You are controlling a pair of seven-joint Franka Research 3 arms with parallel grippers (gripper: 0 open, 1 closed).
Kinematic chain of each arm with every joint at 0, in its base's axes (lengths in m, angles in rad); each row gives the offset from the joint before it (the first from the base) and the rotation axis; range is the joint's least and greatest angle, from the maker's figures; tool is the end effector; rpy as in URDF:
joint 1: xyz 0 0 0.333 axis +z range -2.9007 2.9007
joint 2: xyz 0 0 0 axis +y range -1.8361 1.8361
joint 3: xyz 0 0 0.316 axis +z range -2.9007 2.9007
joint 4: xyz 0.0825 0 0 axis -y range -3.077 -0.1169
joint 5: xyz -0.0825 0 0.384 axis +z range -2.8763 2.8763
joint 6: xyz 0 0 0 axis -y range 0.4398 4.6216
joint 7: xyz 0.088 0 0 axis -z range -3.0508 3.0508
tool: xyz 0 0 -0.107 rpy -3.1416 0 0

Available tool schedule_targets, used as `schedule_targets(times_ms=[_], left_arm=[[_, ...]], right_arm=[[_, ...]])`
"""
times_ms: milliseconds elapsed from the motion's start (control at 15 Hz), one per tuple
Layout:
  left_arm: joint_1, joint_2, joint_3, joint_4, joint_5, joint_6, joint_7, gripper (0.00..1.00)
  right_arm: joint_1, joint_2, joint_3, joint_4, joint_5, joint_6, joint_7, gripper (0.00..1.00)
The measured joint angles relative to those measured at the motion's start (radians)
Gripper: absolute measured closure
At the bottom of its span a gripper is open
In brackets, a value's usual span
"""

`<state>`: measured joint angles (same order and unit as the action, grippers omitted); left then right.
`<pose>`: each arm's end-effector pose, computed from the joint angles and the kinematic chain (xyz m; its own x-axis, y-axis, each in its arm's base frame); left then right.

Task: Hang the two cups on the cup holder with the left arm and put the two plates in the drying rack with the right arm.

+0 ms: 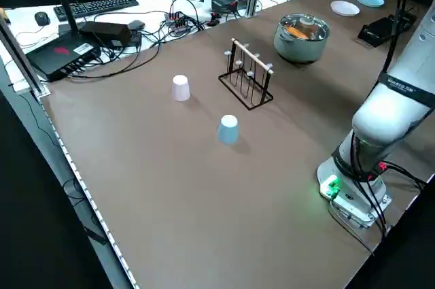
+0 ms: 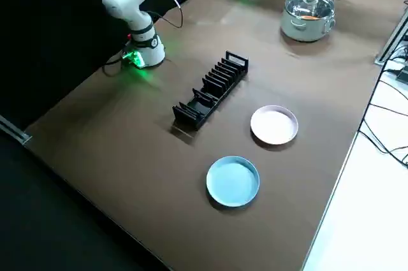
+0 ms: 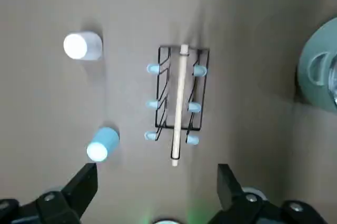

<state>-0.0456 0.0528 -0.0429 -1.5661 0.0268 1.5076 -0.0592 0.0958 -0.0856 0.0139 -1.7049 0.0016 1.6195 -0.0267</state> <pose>0.5603 -0.0461 0.5921 0.9936 -0.0273 -0.1094 -0.0308 -0.9990 -0.0310 0.5275 0.0586 0.6117 0.9907 0.1359 0.0002 0.1359 -0.9907 -0.0004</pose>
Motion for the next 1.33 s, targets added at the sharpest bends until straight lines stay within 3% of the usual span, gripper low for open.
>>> schedule_targets(times_ms=[200, 333, 533, 733, 800, 867, 1067, 1333], left_arm=[[0.021, 0.031, 0.003, -0.093, 0.004, 0.030, -0.006, 0.00], [0.061, 0.035, 0.004, -0.214, 0.006, 0.165, -0.004, 0.00], [0.116, 0.003, 0.005, -0.457, 0.011, 0.420, 0.023, 0.00], [0.173, -0.052, 0.005, -0.656, 0.053, 0.565, 0.072, 0.00], [0.188, -0.072, 0.006, -0.704, 0.064, 0.583, 0.091, 0.00], [0.209, -0.107, 0.006, -0.773, 0.094, 0.601, 0.122, 0.00], [0.252, -0.128, 0.005, -0.871, 0.111, 0.714, 0.152, 0.00], [0.329, -0.125, 0.005, -1.028, 0.111, 0.963, 0.203, 0.00]], right_arm=[[-0.027, 0.013, -0.001, -0.019, -0.001, 0.000, 0.000, 0.00], [-0.067, 0.042, -0.003, -0.038, -0.001, 0.030, 0.000, 0.00], [-0.150, 0.136, -0.006, -0.050, -0.002, 0.175, -0.003, 0.01], [-0.260, 0.278, -0.011, -0.038, -0.002, 0.376, -0.033, 0.09], [-0.287, 0.335, -0.012, -0.017, -0.004, 0.428, -0.069, 0.11], [-0.329, 0.449, -0.019, 0.062, -0.032, 0.476, -0.159, 0.10], [-0.439, 0.607, -0.026, 0.187, -0.045, 0.592, -0.251, 0.13], [-0.536, 0.776, -0.026, 0.242, -0.044, 0.854, -0.277, 0.19]])
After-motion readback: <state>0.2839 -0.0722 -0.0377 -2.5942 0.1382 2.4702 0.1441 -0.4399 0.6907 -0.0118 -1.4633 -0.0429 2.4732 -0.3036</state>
